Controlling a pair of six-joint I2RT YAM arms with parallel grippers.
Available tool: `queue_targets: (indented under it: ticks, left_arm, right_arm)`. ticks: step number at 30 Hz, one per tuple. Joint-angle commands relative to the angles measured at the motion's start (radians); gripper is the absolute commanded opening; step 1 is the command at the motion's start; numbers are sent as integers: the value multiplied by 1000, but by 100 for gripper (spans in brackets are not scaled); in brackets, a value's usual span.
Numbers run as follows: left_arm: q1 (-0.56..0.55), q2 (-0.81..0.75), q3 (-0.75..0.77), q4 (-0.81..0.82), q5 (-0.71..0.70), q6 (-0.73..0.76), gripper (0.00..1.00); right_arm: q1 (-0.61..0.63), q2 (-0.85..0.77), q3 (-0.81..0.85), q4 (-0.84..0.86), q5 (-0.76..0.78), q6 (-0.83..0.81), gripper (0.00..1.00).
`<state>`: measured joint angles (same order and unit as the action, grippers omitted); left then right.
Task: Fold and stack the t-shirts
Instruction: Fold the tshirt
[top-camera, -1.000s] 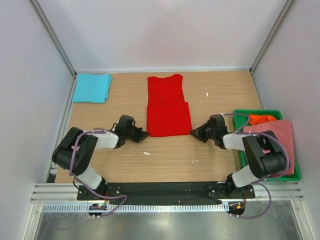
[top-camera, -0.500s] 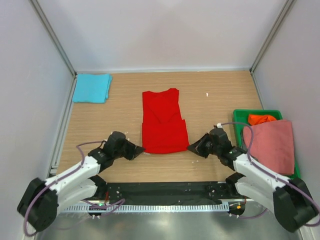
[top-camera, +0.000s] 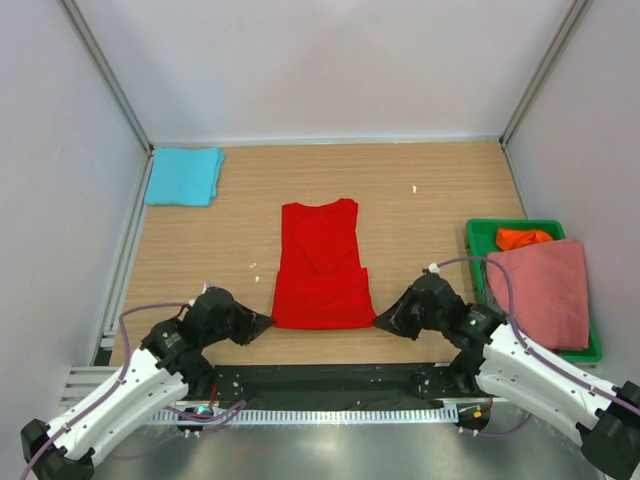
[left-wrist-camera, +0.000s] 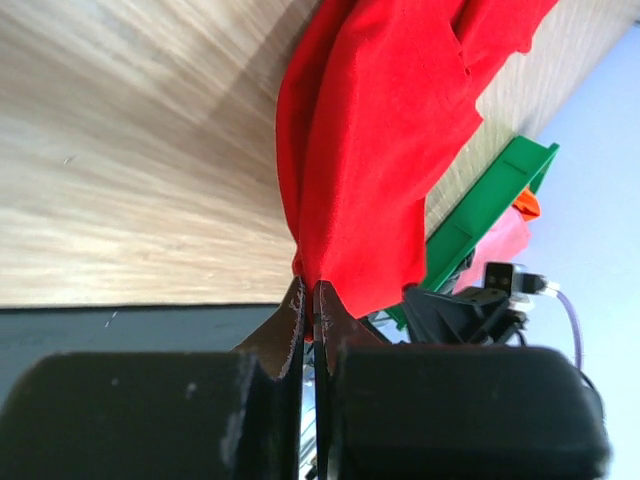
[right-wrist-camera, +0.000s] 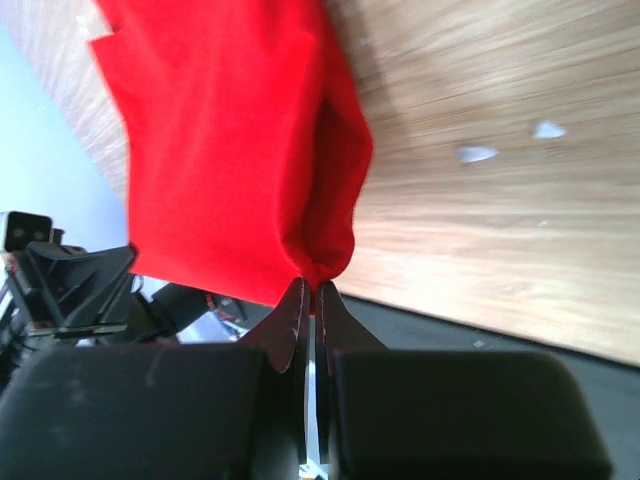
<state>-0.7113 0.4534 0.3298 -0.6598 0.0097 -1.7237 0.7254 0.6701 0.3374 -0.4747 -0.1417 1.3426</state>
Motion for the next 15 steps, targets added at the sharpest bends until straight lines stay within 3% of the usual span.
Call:
queue_targets:
  ticks: [1, 10, 15]
  left_arm:
    - [-1, 13, 98, -109, -53, 1, 0]
    - [42, 249, 291, -15, -39, 99, 0]
    - [229, 433, 435, 14, 97, 260, 0]
  right_arm:
    - [3, 28, 129, -99, 8, -13, 1]
    - [-70, 230, 348, -117, -31, -118, 2]
    - [-207, 386, 477, -110, -157, -229, 1]
